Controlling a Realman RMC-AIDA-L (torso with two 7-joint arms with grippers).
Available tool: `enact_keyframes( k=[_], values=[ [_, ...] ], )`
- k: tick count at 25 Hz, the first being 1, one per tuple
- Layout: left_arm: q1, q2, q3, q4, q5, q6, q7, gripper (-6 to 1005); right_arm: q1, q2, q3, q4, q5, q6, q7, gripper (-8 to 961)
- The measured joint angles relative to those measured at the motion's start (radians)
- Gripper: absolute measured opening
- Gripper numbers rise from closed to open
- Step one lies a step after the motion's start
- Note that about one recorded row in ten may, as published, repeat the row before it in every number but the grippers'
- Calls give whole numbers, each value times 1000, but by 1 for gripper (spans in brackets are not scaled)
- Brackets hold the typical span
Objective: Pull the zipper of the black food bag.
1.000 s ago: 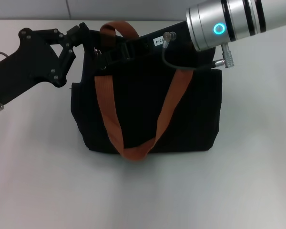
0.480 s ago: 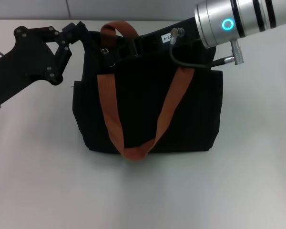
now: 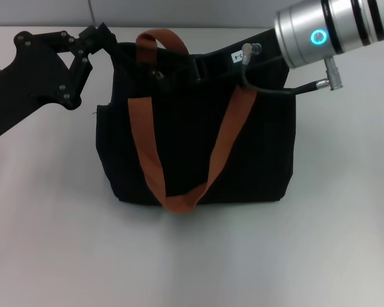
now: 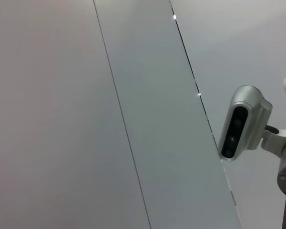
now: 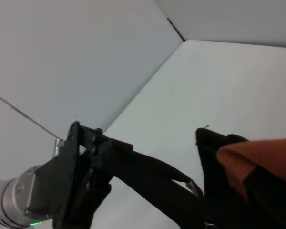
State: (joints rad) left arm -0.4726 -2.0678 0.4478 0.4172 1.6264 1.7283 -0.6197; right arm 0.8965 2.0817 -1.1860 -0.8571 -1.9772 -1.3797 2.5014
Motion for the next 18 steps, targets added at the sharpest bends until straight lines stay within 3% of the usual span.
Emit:
enact_keyframes(
  k=[18],
  values=[
    [2,0,-1,0,-8,-19,2,9,-151,-3,38,-223,-95,-46,91,-2]
  ],
)
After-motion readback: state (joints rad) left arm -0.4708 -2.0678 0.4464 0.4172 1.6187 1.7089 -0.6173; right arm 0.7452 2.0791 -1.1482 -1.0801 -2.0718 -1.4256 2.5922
